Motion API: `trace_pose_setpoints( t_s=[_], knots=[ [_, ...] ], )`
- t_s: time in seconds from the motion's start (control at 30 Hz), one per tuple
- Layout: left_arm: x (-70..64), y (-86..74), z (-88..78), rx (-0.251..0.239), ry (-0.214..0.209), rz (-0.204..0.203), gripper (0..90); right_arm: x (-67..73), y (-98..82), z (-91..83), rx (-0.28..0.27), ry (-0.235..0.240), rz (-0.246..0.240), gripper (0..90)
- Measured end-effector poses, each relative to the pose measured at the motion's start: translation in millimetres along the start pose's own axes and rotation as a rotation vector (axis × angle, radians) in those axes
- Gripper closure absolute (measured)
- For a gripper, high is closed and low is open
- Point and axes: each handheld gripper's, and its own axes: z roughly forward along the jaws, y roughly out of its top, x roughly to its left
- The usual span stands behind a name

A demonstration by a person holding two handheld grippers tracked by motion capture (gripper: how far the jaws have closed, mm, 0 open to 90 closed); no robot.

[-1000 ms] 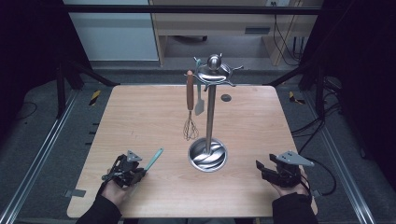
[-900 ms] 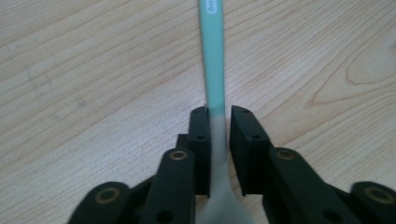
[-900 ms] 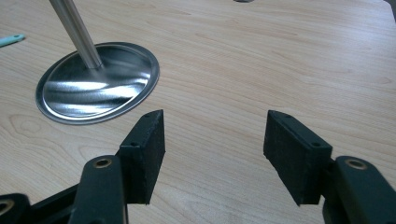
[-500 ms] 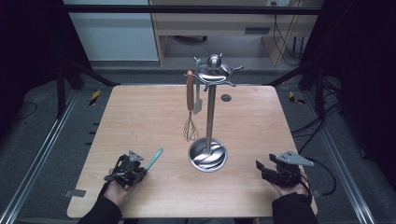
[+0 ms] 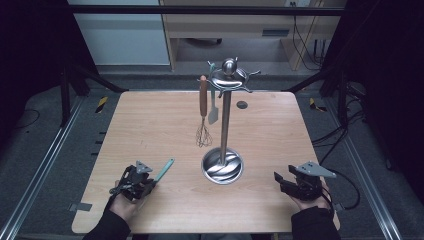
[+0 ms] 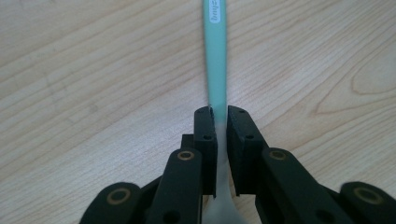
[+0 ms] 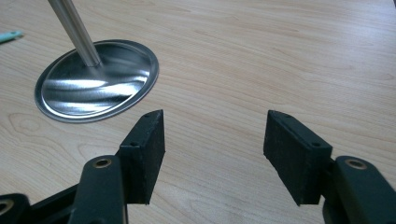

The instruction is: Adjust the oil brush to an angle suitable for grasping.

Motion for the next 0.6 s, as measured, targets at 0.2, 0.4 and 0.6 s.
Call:
trace_pose_setpoints(
  t_s=[0.2,0.4,0.6],
  knots=[
    [-1.0,0.5,-14.5,-0.072,-0.006,-0.008,82.3,-0.4,0.1,0.3,-0.001,0.000,-0.001,38.6],
    [-2.3,2.0,-31.0,-0.161,-0.016,-0.020,82.3,-0.9,0.2,1.0,0.002,-0.003,0.000,38.6],
    [-0.9,4.5,-47.9,-0.238,-0.014,-0.041,82.3,-0.8,0.2,1.3,0.003,-0.003,-0.001,38.6]
  ],
)
